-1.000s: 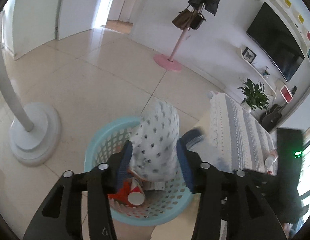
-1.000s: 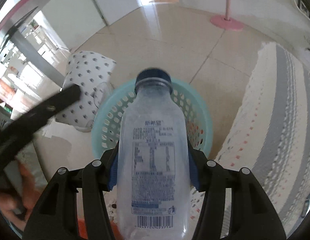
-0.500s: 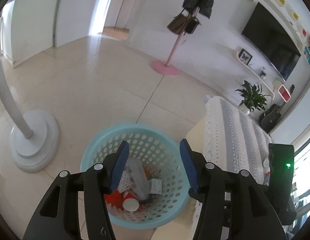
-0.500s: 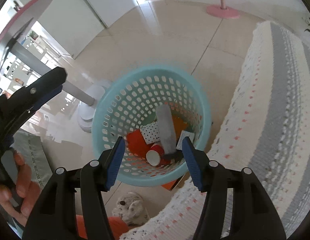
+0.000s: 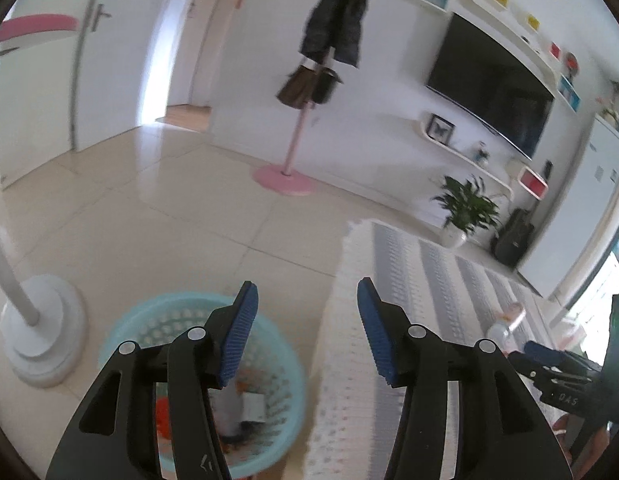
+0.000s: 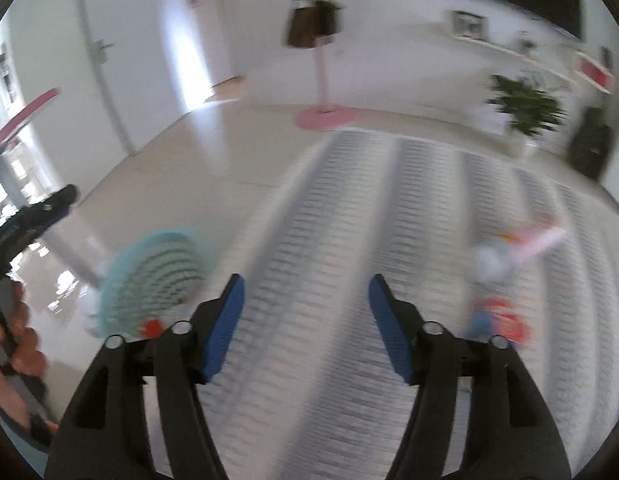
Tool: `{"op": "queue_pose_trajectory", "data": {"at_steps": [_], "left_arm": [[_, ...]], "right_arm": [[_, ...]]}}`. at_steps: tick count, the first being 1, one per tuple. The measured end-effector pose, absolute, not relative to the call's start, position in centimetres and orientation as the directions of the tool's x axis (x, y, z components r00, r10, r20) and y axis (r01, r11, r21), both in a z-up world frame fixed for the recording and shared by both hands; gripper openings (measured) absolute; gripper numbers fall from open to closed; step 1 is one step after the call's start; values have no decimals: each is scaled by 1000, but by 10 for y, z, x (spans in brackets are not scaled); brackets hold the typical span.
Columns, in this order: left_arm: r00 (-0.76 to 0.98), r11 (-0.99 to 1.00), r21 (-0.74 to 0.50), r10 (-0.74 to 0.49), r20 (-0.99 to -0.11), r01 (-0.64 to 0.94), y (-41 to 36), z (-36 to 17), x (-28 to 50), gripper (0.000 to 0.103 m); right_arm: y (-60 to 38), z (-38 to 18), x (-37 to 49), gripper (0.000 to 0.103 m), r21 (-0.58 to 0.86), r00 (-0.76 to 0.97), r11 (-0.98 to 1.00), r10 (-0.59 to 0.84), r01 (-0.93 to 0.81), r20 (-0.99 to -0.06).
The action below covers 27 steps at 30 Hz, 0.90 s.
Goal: Collect trash
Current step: 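Grasp the pink drink bottle with left tool while right tool grasps the tiger-print box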
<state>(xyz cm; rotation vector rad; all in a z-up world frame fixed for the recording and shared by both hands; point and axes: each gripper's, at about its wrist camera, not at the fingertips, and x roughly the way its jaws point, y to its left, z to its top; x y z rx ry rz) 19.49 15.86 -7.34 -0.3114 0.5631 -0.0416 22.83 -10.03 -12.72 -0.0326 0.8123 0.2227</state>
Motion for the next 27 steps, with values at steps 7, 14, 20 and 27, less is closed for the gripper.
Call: {"op": "queue_pose_trajectory", "data": {"at_steps": [7, 14, 20, 27], "left_arm": [[819, 954, -295, -214, -533, 57, 94, -84, 213, 49], [780, 948, -281, -289, -555, 151, 40, -100, 220, 51], [752, 940, -280, -326, -573, 194, 8, -110, 223, 51], [727, 933, -273, -355, -588, 235, -13, -118, 223, 51]], "right_arm": [[-199, -163, 212, 66, 31, 627, 999, 18, 10, -779], [-231, -198, 213, 68, 73, 566, 994, 14, 81, -824], [-224, -212, 237, 74, 128, 540, 987, 55, 98, -840], [-213, -223, 268, 80, 130, 518, 978, 28, 160, -855]]}}
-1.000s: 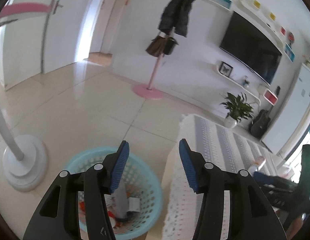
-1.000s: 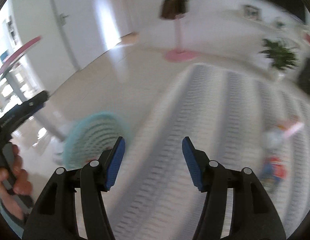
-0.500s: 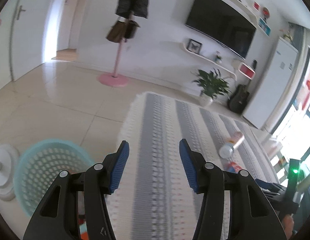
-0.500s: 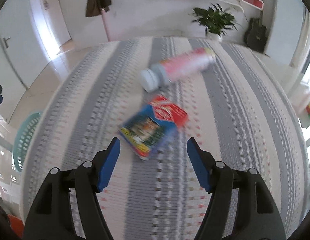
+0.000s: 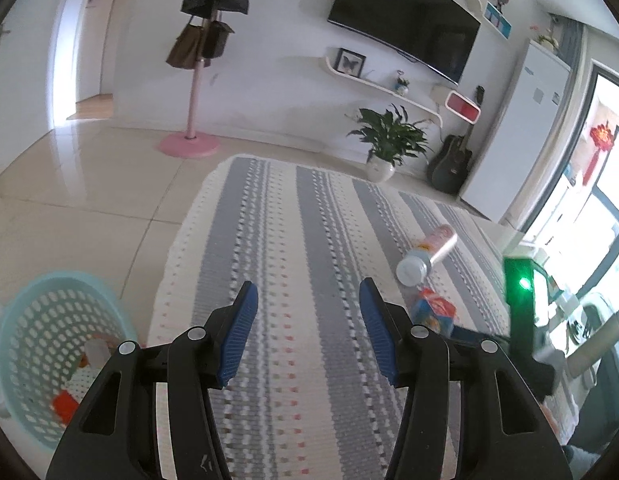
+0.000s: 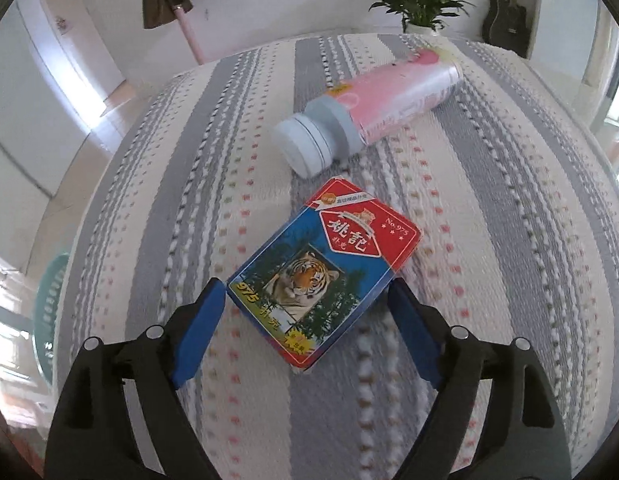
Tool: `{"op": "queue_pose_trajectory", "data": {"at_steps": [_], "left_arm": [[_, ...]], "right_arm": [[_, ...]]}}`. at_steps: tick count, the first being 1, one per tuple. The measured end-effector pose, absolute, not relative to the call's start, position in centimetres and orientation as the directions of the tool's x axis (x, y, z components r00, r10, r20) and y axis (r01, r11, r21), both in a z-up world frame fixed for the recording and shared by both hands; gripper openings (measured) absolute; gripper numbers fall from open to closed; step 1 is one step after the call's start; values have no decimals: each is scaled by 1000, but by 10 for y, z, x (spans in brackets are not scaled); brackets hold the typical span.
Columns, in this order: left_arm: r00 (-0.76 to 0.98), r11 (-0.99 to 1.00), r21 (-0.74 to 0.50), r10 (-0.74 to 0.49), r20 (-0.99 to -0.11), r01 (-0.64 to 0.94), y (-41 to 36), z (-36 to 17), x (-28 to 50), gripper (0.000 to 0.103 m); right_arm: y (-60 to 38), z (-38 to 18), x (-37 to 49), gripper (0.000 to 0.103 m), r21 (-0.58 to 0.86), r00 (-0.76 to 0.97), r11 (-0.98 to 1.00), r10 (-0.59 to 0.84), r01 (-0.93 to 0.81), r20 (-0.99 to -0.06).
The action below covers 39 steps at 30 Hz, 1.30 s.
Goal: Collect trash
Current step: 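Grasp the pink drink bottle with left tool while right tool grasps the tiger-print box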
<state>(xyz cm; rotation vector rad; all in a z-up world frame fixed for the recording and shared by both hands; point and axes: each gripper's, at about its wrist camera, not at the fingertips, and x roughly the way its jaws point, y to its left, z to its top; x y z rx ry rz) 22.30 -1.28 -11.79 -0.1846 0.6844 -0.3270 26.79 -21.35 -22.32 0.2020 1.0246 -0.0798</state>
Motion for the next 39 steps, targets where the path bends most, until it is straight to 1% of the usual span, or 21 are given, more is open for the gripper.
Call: {"op": "queue_pose_trajectory", "data": {"at_steps": [4, 7, 10, 12, 14, 15, 16, 18, 20, 22, 24, 26, 28, 31, 33, 39], "left_arm": [[709, 927, -273, -372, -599, 256, -21, -123, 222, 51], [700, 928, -262, -371, -610, 263, -26, -128, 220, 51], [694, 930, -254, -368, -619, 266, -30, -130, 221, 51], [690, 930, -250, -368, -624, 270, -32, -132, 222, 51], [689, 930, -246, -368, -624, 274, -33, -133, 221, 51], [688, 929, -246, -371, -623, 277, -34, -133, 220, 51], [687, 928, -247, -373, -623, 280, -34, -133, 220, 51], [683, 926, -237, -376, -626, 292, -39, -134, 220, 51], [657, 917, -241, -396, -642, 318, -51, -135, 226, 51], [602, 885, -290, -462, -652, 365, -68, -136, 240, 54], [574, 860, -311, -503, -646, 404, -90, -133, 254, 64], [532, 827, -298, -541, -651, 477, -121, -131, 271, 65], [492, 797, -256, -554, -672, 547, -152, -134, 286, 65], [433, 757, -178, -530, -729, 629, -199, -145, 313, 65], [439, 759, -120, -489, -754, 640, -221, -153, 329, 65], [445, 758, -39, -423, -789, 651, -260, -168, 363, 65]], "right_arm": [[-207, -227, 277, 85, 116, 501, 973, -1, 202, -865], [-212, -227, 284, 91, 173, 499, 958, 38, 228, -866], [-214, -226, 293, 91, 185, 486, 950, 41, 251, -873], [-211, -226, 300, 91, 160, 474, 952, 18, 261, -880], [-206, -228, 302, 88, 115, 468, 959, -20, 259, -883], [-202, -228, 301, 79, 71, 469, 962, -64, 264, -881], [-201, -228, 298, 77, 52, 477, 964, -82, 260, -875], [-212, -226, 286, 66, 81, 500, 958, -71, 276, -863], [-234, -223, 273, 63, 145, 519, 941, -37, 306, -854], [-259, -218, 263, 62, 162, 533, 927, -46, 337, -845], [-280, -213, 259, 62, 157, 541, 924, -62, 350, -839], [-305, -208, 255, 62, 153, 553, 925, -71, 348, -830], [-327, -204, 253, 62, 164, 576, 933, -54, 319, -816], [-352, -202, 250, 62, 177, 613, 950, -18, 256, -790], [-357, -205, 250, 62, 186, 625, 956, 4, 226, -781], [-348, -220, 247, 62, 153, 618, 976, 27, 152, -786]]}}
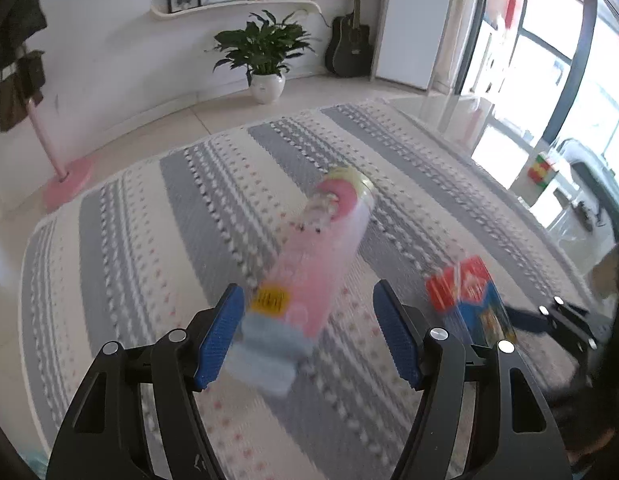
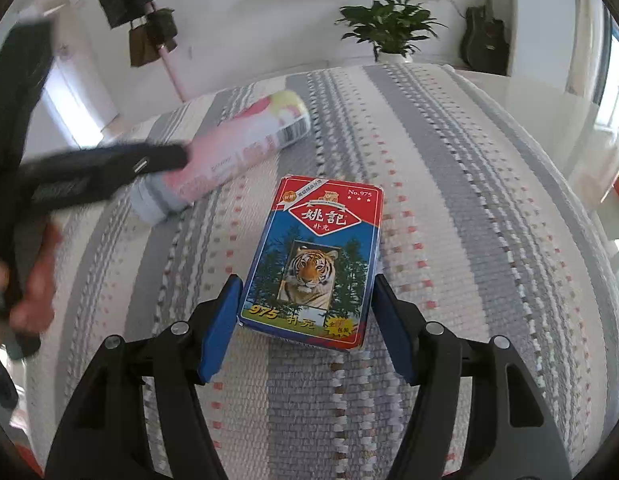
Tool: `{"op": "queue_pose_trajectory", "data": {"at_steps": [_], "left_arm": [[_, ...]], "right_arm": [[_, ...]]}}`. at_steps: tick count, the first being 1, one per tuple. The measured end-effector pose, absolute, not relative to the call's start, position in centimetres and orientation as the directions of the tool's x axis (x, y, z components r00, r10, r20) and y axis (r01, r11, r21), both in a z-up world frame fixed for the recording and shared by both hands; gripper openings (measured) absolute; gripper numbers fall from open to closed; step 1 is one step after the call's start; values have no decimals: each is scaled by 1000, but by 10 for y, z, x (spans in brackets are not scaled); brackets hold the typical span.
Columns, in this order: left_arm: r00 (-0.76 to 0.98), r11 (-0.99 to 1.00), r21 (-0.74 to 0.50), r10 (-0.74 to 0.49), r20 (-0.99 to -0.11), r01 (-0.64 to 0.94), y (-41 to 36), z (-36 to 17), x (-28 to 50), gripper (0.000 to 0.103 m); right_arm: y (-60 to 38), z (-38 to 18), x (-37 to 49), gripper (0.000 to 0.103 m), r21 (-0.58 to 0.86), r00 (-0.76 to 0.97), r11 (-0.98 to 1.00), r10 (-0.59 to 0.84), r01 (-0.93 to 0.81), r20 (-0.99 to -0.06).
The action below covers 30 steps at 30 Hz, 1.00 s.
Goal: Collect trash
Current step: 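Grasp the pink drink bottle with left tool while right tool grasps the tiger-print box, then carry the pink bottle and tiger box to the basket and release both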
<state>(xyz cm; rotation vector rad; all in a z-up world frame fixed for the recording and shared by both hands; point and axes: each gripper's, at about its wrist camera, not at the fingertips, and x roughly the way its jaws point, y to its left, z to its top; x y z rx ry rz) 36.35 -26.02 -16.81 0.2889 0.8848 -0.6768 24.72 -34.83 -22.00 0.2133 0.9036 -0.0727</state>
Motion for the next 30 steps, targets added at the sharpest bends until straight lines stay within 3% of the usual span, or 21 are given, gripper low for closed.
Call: {"op": "queue_pose_trajectory", "data": {"at_steps": [4, 7, 11, 16, 22, 25, 30], "left_arm": [[461, 783, 53, -309, -832, 620, -282, -182, 381, 65], [397, 766, -13, -348, -850, 643, -294, -185, 388, 66], [400, 774, 51, -268, -876, 631, -310, -196, 394, 58], [426, 794, 53, -267, -864, 606, -297, -193, 381, 49], [449, 843, -74, -356, -820, 533, -234, -175, 350, 48], [483, 857, -164, -422, -767, 488, -182, -153, 329, 48], [566, 876, -232, -456, -687, 424, -108, -110, 302, 48]], "right_arm": [[-352, -220, 242, 62, 154, 624, 974, 15, 168, -781], [-356, -221, 240, 62, 168, 618, 968, 17, 187, -786], [-358, -222, 242, 62, 173, 614, 966, 20, 191, -789], [-355, -219, 241, 62, 162, 624, 970, 14, 182, -781], [-344, -210, 232, 62, 146, 665, 978, 10, 149, -747], [-331, -201, 232, 62, 213, 679, 970, 76, 121, -731], [-271, -158, 236, 62, 206, 720, 979, 149, -9, -678]]}}
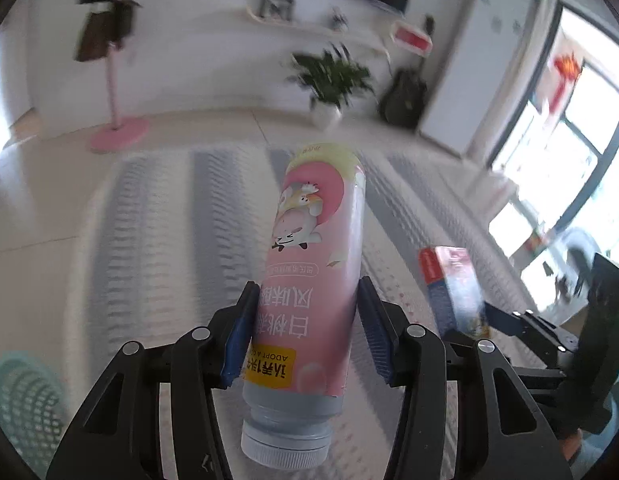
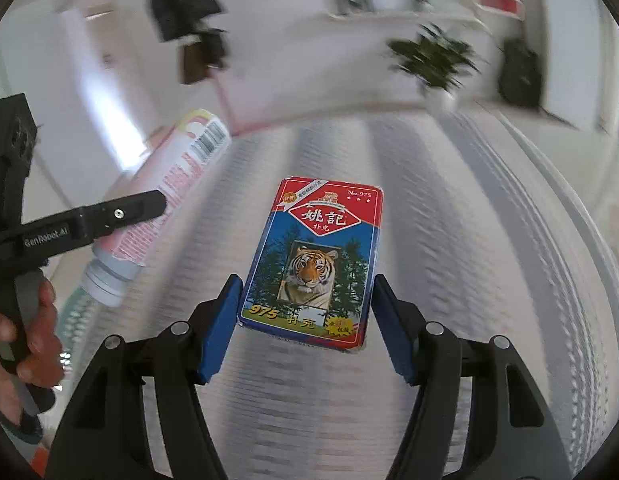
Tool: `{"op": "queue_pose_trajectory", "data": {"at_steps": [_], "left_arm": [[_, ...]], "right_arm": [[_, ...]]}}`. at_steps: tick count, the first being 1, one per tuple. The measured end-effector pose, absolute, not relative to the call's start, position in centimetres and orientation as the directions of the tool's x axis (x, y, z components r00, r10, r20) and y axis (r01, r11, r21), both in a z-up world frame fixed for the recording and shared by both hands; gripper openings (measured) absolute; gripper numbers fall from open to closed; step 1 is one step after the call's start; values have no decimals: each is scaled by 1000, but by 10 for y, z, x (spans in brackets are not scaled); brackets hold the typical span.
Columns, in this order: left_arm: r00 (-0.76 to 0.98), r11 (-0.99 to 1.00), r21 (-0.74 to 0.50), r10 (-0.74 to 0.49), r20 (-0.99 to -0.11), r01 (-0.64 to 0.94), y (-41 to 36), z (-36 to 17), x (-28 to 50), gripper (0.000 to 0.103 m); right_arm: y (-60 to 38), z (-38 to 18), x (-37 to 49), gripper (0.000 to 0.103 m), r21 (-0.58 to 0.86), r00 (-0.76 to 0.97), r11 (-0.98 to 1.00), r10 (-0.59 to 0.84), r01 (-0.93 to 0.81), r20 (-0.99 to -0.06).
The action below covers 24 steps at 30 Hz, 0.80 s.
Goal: Collect trash
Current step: 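Carry the pink bottle and tiger box to the basket and release both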
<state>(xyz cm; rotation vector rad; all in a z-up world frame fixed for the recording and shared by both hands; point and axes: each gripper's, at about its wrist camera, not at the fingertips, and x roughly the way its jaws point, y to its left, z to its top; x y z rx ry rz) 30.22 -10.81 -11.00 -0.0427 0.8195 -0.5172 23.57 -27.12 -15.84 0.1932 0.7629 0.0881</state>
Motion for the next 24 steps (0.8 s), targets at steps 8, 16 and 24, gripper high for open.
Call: {"op": "queue_pose_trajectory", "data": {"at_steps": [8, 16, 24], "left_arm": [[707, 934, -265, -356, -611, 241, 36, -48, 248, 48], [746, 958, -282, -154, -647, -46, 180, -63, 210, 48], [693, 930, -321, -113, -712, -178, 237, -121, 212, 49]], "right_arm": [[-123, -95, 243, 62, 175, 703, 942, 330, -285, -631], [5, -101, 256, 62, 188, 595, 881, 436, -434, -675], [94, -160, 274, 62, 202, 464, 865, 427, -459, -776]]}}
